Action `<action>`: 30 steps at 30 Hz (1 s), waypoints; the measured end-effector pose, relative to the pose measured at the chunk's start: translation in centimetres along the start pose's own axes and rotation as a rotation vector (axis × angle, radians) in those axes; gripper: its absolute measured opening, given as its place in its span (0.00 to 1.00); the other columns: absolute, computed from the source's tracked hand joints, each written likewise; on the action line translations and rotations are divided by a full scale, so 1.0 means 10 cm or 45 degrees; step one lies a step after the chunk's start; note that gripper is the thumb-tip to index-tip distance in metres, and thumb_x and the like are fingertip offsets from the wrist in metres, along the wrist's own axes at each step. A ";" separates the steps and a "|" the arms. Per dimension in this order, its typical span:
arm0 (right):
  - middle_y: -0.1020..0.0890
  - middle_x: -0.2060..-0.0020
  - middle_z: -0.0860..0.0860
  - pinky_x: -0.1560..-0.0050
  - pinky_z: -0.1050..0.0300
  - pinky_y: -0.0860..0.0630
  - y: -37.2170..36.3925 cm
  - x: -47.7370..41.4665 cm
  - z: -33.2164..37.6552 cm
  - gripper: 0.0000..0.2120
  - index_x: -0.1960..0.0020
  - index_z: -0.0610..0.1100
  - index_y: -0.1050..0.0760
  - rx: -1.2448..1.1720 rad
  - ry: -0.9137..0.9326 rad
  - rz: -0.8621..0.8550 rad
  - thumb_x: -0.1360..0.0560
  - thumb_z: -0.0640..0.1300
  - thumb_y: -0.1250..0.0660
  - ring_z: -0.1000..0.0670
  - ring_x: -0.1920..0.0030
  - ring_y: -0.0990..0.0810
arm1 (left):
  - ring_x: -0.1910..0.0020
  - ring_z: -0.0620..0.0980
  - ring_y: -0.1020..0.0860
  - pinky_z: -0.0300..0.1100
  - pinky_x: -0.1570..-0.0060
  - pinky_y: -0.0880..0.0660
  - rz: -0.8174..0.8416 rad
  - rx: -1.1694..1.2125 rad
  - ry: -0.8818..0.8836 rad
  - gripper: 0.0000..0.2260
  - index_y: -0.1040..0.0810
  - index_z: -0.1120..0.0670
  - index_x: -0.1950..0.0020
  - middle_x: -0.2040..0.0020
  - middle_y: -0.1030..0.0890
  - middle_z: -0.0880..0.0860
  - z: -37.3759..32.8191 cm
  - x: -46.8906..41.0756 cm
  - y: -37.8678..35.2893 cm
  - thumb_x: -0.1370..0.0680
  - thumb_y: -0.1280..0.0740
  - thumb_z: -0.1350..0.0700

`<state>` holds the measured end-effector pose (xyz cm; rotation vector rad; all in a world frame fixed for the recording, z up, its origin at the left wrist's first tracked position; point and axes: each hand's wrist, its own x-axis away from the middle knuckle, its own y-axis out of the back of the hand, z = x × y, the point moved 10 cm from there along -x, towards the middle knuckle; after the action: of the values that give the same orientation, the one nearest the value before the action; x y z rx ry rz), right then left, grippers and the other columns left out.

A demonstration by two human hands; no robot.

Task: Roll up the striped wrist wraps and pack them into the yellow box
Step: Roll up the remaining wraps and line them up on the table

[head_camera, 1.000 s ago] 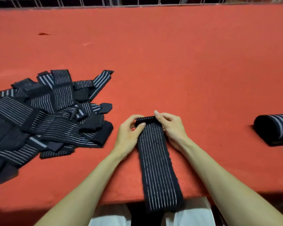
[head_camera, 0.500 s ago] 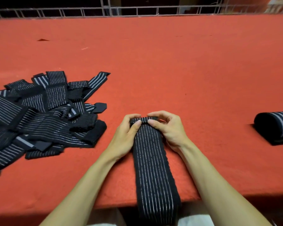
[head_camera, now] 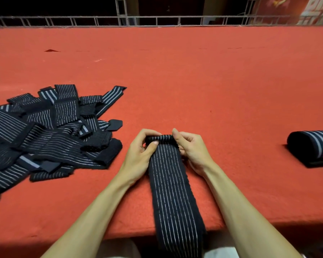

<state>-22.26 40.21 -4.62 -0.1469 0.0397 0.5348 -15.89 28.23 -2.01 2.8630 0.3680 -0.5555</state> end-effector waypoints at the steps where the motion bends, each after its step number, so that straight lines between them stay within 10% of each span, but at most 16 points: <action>1: 0.21 0.71 0.51 0.72 0.65 0.30 0.00 0.00 0.01 0.13 0.58 0.38 0.20 -0.009 -0.001 -0.008 0.21 0.46 0.35 0.56 0.73 0.24 | 0.52 0.40 0.24 0.34 0.49 0.27 0.002 -0.014 -0.002 0.11 0.24 0.52 0.49 0.53 0.21 0.47 0.00 0.00 0.00 0.21 0.38 0.68; 9: 0.17 0.58 0.45 0.57 0.59 0.24 0.14 -0.01 0.01 0.05 0.53 0.40 0.17 -0.001 0.049 -0.116 0.27 0.40 0.28 0.51 0.58 0.21 | 0.51 0.40 0.23 0.32 0.53 0.26 0.066 0.008 0.077 0.10 0.23 0.51 0.46 0.50 0.20 0.47 0.07 0.01 -0.04 0.22 0.35 0.65; 17: 0.16 0.57 0.46 0.53 0.53 0.21 0.19 -0.01 0.08 0.09 0.54 0.44 0.17 0.043 0.148 -0.159 0.31 0.34 0.25 0.49 0.55 0.19 | 0.61 0.42 0.22 0.44 0.59 0.26 0.035 -0.012 0.196 0.10 0.26 0.43 0.45 0.59 0.19 0.46 0.27 -0.01 -0.05 0.23 0.36 0.40; 30: 0.16 0.61 0.45 0.60 0.60 0.23 0.08 -0.01 -0.03 0.14 0.48 0.34 0.20 -0.023 -0.030 -0.072 0.23 0.45 0.32 0.52 0.61 0.18 | 0.52 0.38 0.25 0.33 0.48 0.29 0.049 -0.148 -0.041 0.11 0.27 0.52 0.47 0.52 0.23 0.45 0.02 0.00 -0.04 0.20 0.40 0.68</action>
<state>-22.78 40.74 -5.01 -0.1591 0.0078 0.4808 -16.05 28.58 -2.27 2.7408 0.3276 -0.5533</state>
